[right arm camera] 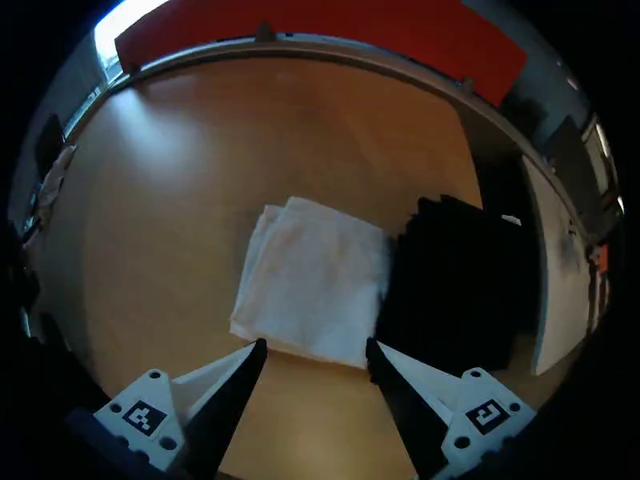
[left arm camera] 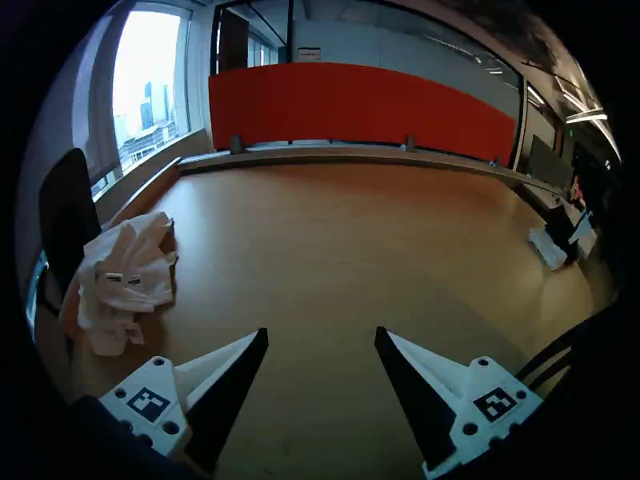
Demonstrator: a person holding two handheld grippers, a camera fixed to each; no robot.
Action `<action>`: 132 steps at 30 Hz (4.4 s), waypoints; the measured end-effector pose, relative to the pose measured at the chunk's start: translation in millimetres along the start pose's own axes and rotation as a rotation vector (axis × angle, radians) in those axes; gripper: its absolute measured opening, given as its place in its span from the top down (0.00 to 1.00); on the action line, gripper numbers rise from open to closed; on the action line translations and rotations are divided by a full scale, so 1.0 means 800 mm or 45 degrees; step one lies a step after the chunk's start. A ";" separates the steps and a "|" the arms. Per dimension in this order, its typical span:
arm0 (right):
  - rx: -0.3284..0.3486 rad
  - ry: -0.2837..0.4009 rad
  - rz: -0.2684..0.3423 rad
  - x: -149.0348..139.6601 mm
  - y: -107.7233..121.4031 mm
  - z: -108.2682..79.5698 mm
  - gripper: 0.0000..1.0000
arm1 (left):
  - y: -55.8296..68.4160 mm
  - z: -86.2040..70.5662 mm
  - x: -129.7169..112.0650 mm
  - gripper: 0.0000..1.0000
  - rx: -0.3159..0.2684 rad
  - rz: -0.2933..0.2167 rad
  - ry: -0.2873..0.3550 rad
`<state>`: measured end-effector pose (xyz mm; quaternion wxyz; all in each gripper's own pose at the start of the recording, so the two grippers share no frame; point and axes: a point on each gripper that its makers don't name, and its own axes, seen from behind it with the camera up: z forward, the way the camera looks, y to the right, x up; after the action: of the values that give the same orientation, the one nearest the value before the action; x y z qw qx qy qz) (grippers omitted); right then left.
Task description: Fold towel
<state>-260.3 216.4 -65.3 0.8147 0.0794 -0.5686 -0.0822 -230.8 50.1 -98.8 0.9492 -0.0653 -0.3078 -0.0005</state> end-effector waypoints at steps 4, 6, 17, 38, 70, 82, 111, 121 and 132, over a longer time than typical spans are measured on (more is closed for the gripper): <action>0.001 0.082 0.049 0.011 -0.006 -0.003 0.04 | 0.001 -0.001 0.001 0.01 -0.002 -0.003 0.003; -0.001 0.129 0.077 0.017 -0.007 -0.006 0.04 | 0.001 -0.001 0.002 0.00 -0.003 -0.002 0.005; -0.042 0.406 0.225 0.056 -0.003 -0.026 0.04 | 0.007 0.000 0.008 0.00 -0.012 0.004 0.013; -0.164 0.954 0.352 0.128 0.005 -0.094 0.04 | 0.015 0.002 0.021 0.01 -0.017 0.007 0.030; -0.261 1.415 0.357 0.200 0.002 -0.206 0.01 | 0.023 0.002 0.047 0.01 -0.033 0.002 0.084; -0.232 1.421 0.356 0.215 -0.027 -0.211 0.01 | 0.019 0.006 0.101 0.00 -0.023 -0.025 0.228; -0.132 1.533 0.350 0.270 -0.180 -0.256 0.01 | -0.032 0.001 0.292 0.00 0.049 -0.055 0.689; -0.109 1.549 0.341 0.289 -0.230 -0.262 0.01 | -0.045 0.000 0.299 0.01 0.073 -0.054 0.735; -0.107 1.523 0.340 0.291 -0.249 -0.268 0.01 | -0.062 -0.006 0.303 0.00 0.126 -0.039 0.794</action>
<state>11.5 -22.2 30.0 0.9982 0.0078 -0.0143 0.0571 -33.6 10.0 44.7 0.9997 -0.0110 -0.0023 -0.0199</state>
